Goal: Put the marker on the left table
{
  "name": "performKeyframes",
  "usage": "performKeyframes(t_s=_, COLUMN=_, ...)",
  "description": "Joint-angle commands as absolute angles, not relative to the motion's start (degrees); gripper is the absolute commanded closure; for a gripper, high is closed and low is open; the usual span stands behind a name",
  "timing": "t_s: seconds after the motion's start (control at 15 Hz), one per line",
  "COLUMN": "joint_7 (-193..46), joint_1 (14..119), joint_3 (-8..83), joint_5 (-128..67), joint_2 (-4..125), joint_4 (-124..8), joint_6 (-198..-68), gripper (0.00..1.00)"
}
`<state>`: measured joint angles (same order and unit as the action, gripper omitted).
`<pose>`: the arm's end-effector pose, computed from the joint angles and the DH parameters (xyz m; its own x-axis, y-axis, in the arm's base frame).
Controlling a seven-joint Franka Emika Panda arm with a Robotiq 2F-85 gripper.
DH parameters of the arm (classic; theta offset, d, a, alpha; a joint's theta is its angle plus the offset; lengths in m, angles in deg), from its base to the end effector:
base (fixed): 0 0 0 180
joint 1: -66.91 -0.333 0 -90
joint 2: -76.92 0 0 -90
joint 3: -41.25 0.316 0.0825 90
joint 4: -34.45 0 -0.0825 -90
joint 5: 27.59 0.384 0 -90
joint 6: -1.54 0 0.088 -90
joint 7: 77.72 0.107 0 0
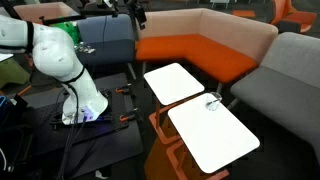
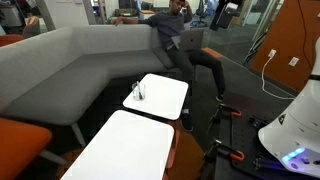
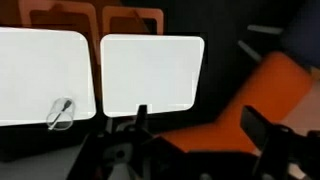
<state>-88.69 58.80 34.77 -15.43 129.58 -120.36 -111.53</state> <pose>0.2984 0.0200 0.5027 0.9625 0.1558 0.2223 0.2116 -0.9435 -0.2550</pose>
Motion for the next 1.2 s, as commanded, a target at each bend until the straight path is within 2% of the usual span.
performKeyframes(t_s=0.0, joint_7=-89.33, joint_1=59.76, joint_3=35.5, joint_5=-14.72, joint_2=129.44, joint_4=-120.16, joint_6=-111.18, gripper=0.0)
performKeyframes(t_s=0.33, joint_7=-89.33, joint_1=59.76, joint_3=35.5, joint_5=-14.72, joint_2=129.44, joint_4=-120.16, joint_6=-111.18, gripper=0.0)
performKeyframes(t_s=0.6, joint_7=-83.0, joint_1=64.39, joint_3=40.95, joint_5=-18.88, joint_2=121.58, joint_4=-122.47, joint_6=-131.6, gripper=0.0)
performKeyframes(t_s=0.8, joint_7=-77.09, joint_1=68.92, joint_3=44.33, joint_5=-23.48, joint_2=110.07, joint_4=-122.49, joint_6=-148.09, gripper=0.0)
performKeyframes(t_s=1.0, joint_7=-67.3, joint_1=77.5, joint_3=48.55, joint_5=-31.26, joint_2=97.43, joint_4=-119.85, joint_6=-159.92, gripper=0.0)
performKeyframes(t_s=1.13, joint_7=-58.36, joint_1=85.91, joint_3=52.57, joint_5=-39.9, joint_2=90.15, joint_4=-116.64, joint_6=-162.42, gripper=0.0)
